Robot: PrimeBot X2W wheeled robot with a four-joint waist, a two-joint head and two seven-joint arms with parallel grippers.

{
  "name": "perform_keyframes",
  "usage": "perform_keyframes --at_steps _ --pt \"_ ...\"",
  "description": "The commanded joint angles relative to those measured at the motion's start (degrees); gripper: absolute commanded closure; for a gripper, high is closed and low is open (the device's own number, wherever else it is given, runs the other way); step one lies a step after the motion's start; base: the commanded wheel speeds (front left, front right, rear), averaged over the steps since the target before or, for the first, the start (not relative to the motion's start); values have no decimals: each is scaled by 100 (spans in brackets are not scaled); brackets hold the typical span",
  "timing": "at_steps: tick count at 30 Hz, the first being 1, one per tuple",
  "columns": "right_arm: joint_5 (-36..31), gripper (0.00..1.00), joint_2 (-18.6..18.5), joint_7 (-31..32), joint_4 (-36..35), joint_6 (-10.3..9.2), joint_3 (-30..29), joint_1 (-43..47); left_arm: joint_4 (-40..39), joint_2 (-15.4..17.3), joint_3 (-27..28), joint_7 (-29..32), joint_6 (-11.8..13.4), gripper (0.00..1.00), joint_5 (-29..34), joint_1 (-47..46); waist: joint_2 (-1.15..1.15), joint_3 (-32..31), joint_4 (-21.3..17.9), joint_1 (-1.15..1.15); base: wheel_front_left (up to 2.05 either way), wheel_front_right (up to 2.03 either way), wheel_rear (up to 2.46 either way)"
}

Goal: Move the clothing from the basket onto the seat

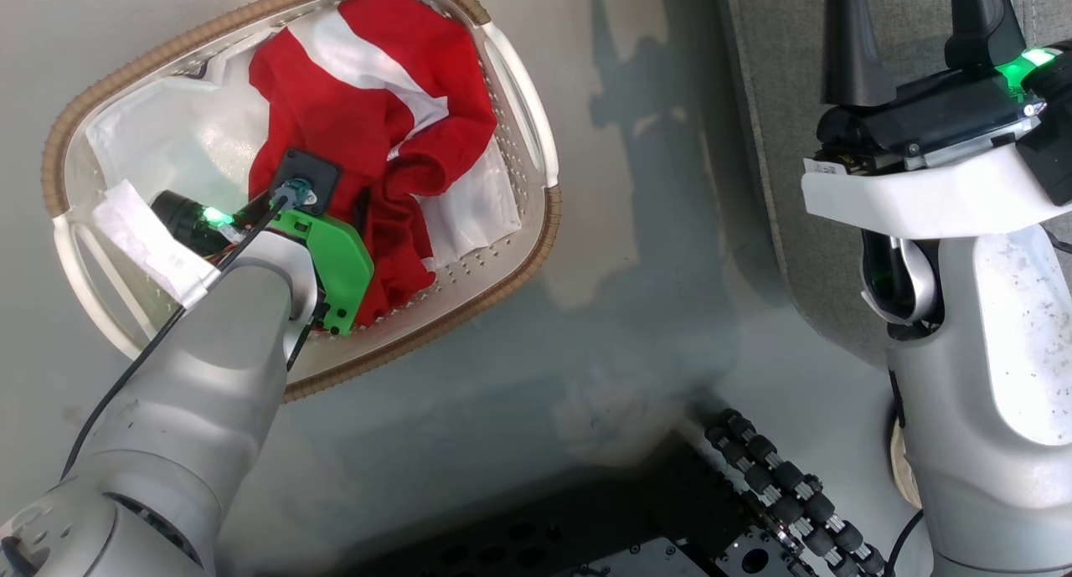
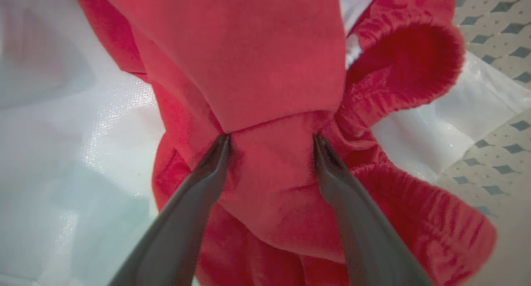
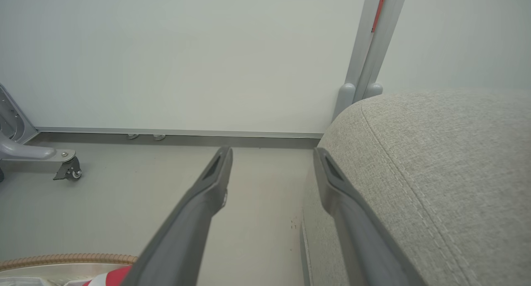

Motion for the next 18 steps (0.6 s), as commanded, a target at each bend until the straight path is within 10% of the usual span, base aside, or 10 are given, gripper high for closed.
perform_keyframes --at_steps 1,12,13,14,15,18 --pt "-43 0 -18 -13 -8 -8 -19 34 20 17 -37 49 -42 0 -34 -17 0 -4 4 0 0 0 0" --pt "-69 0 -18 -13 31 -8 -27 -19 39 97 -260 488 -185 0 -55 98 0 -60 14 0 0 0 0" --pt "-69 0 -18 -13 35 -8 -18 -17 40 97 -276 521 -191 19 -55 101 0 -64 15 0 0 0 0" --pt "-64 0 -18 -13 41 -8 -11 -14 40 95 -297 538 -198 73 -53 106 0 -69 17 0 0 0 0" --pt "-59 0 -18 -13 46 -8 -3 -11 35 92 -324 544 -206 99 -50 109 0 -74 16 0 0 0 0" --pt "-31 0 -18 -13 72 -8 28 -4 39 127 -371 642 -215 100 -105 163 0 -110 -2 0 0 0 0"
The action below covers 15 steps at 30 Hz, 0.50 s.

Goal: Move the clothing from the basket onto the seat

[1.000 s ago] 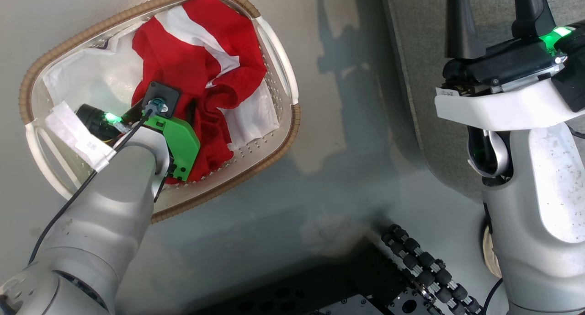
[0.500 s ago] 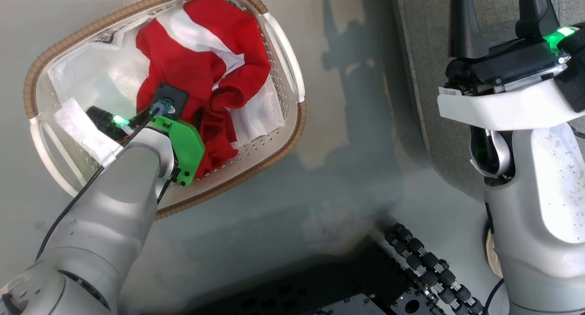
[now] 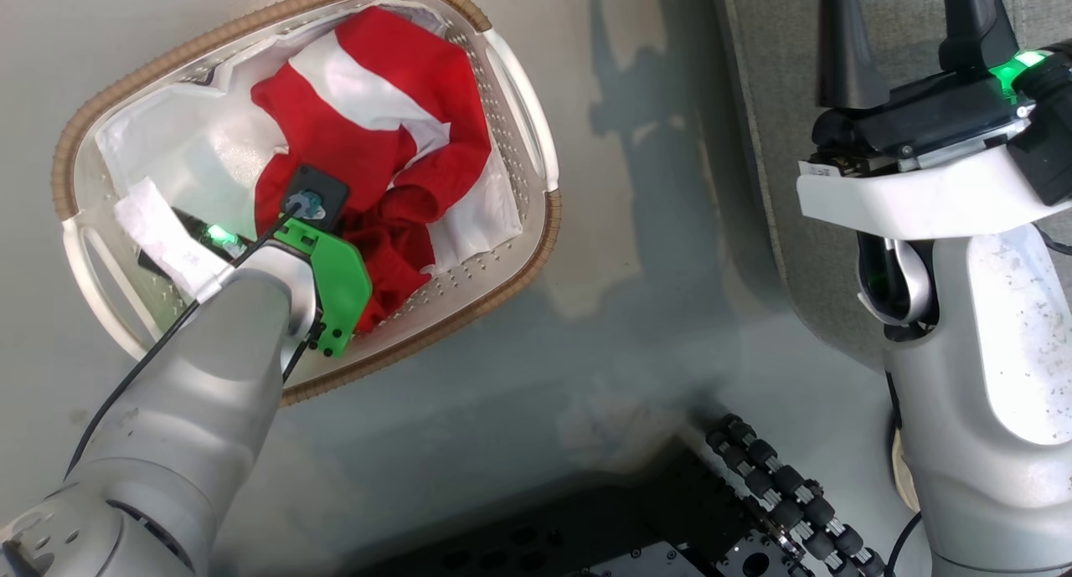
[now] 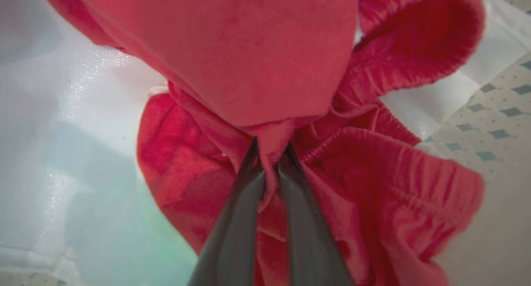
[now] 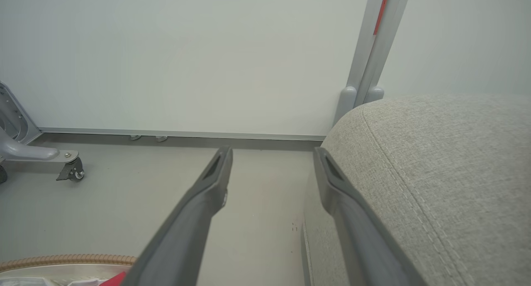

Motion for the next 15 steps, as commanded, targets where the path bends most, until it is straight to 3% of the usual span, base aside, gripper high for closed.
perform_keyframes --at_steps 1,15 --pt "16 0 -18 -13 29 -8 10 -15 16 83 -23 22 -25 100 -41 83 0 -25 -23 0 0 0 0" --pt "148 0 -18 -13 352 -8 159 113 -399 203 -229 -696 -29 100 -367 423 0 -791 -29 0 0 0 0"
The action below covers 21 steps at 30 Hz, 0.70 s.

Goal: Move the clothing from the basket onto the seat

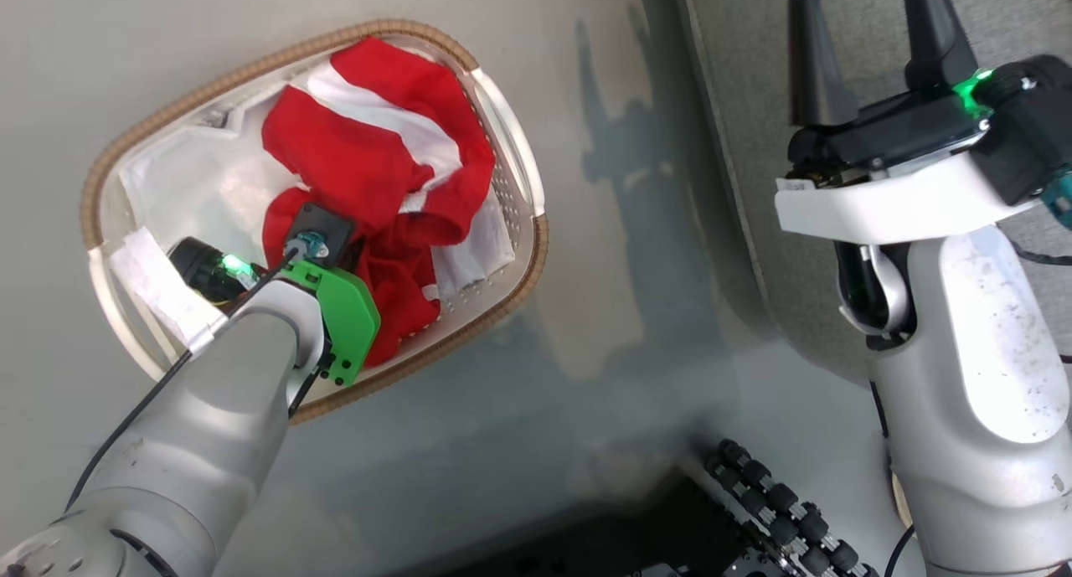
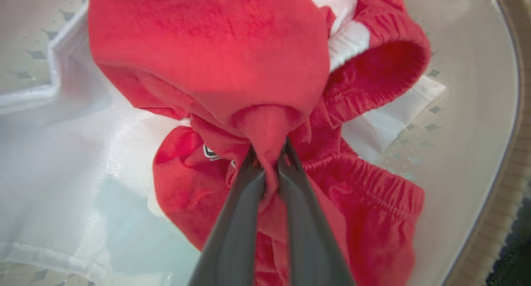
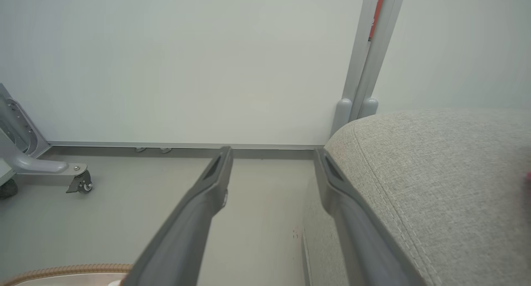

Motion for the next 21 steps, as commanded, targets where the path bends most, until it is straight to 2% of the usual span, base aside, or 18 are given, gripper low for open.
perform_keyframes --at_steps 1,7,13,21 --pt "8 0 -18 -12 69 -8 29 99 -23 46 -29 -106 -20 100 -37 101 0 -347 51 0 0 0 0" --pt "-126 0 -19 -12 364 -8 72 311 -159 -34 -35 -348 -20 100 -150 326 0 -949 157 0 0 0 0" --pt "-151 0 -20 -12 630 -8 121 620 -362 18 -46 -435 -20 100 -106 548 0 -1592 266 0 0 0 0" --pt "-172 0 -20 -12 948 -8 117 1107 -1327 178 445 -431 94 100 213 1032 0 -2348 456 0 0 0 0"
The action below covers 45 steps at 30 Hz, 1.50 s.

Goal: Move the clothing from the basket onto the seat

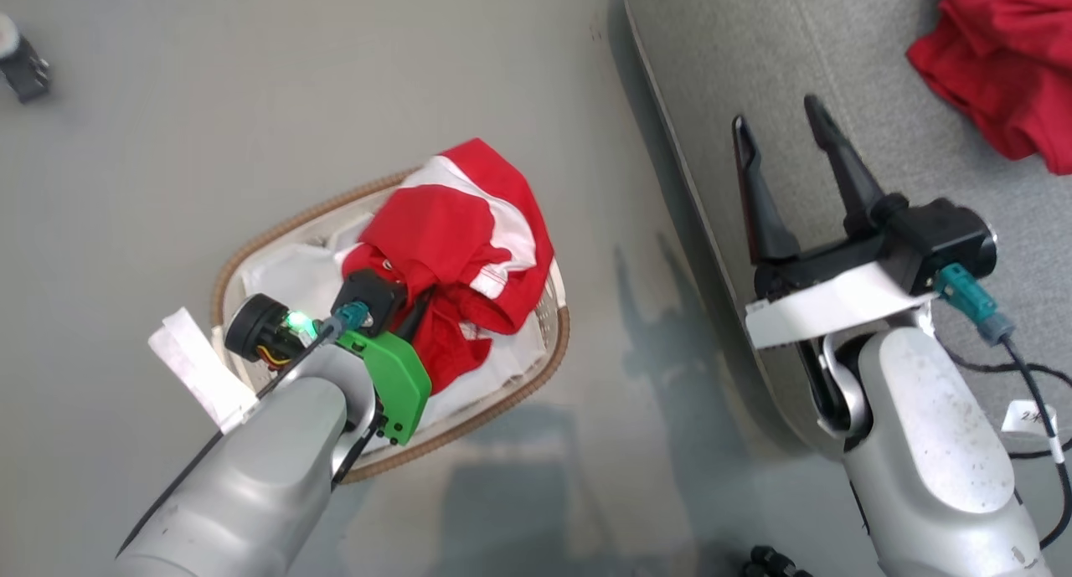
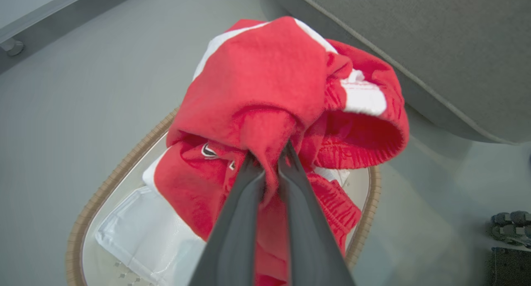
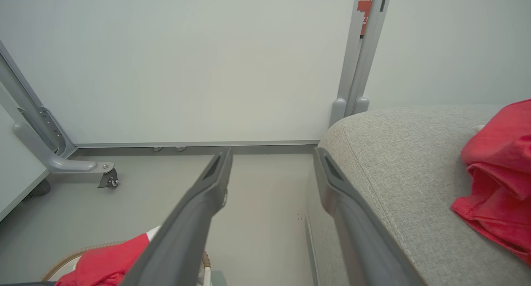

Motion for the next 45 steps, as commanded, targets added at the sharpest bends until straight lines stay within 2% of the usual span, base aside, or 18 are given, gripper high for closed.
perform_keyframes --at_steps 1,11,17,30,37,45 --pt "-65 0 -23 -12 63 -8 15 134 -158 76 89 -19 20 100 104 175 0 -572 227 0 0 0 0" --pt "-72 0 -25 -12 356 -8 20 634 -1252 141 1052 -21 114 100 543 998 0 -1432 537 0 0 0 0" --pt "-11 0 -24 -12 466 -8 -79 1017 -1979 42 1874 -20 162 100 753 1567 0 -1920 737 0 0 0 0" --pt "27 0 -24 -12 684 -8 -269 1671 -3352 -346 3181 -22 -2 100 1277 2443 0 -2563 912 0 0 0 0" --pt "84 0 -21 -12 786 -8 -309 1899 -3916 -603 3587 -21 -84 100 1242 2715 0 -2772 921 0 0 0 0" --pt "-130 0 -21 -12 719 -8 -5 1915 -4095 -712 3595 -22 -103 100 1284 2829 0 -2845 968 0 0 0 0"
